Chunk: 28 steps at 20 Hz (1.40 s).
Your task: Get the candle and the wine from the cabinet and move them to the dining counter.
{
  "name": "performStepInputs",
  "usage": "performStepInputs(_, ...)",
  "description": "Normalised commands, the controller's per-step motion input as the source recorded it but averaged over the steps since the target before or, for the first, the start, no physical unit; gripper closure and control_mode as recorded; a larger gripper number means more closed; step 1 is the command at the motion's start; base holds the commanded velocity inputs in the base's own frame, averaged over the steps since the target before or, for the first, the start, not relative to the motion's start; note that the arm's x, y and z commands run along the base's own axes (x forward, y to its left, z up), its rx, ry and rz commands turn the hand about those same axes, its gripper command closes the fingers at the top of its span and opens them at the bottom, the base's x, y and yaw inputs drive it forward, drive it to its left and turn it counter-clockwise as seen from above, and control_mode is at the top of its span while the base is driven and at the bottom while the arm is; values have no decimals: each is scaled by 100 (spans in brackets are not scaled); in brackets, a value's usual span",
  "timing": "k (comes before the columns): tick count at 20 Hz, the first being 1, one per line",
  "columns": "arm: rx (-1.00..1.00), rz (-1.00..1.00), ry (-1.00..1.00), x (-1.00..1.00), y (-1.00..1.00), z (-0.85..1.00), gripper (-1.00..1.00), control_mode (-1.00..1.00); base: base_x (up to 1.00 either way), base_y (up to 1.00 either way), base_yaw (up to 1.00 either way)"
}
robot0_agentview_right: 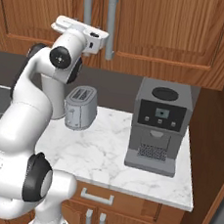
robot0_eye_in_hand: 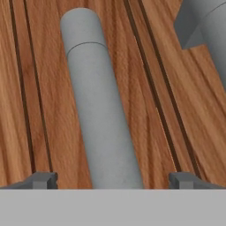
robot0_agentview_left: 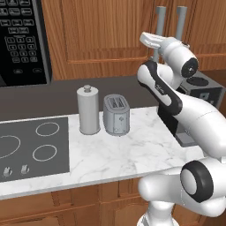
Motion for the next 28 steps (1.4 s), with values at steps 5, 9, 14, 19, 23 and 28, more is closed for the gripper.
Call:
performStepInputs(5, 0, 0, 0, 0, 0, 0, 100, -100, 0, 0, 0)
performStepInputs(9, 0, 0, 0, 0, 0, 0, 100, -100, 0, 0, 0)
performStepInputs(14, 0, 0, 0, 0, 0, 0, 100, -100, 0, 0, 0)
performStepInputs(19, 0, 0, 0, 0, 0, 0, 100, -100, 0, 0, 0)
performStepInputs(23, 0, 0, 0, 0, 0, 0, 100, -100, 0, 0, 0)
performStepInputs(28, 0, 0, 0, -1, 0, 0, 100, -100, 0, 0, 0)
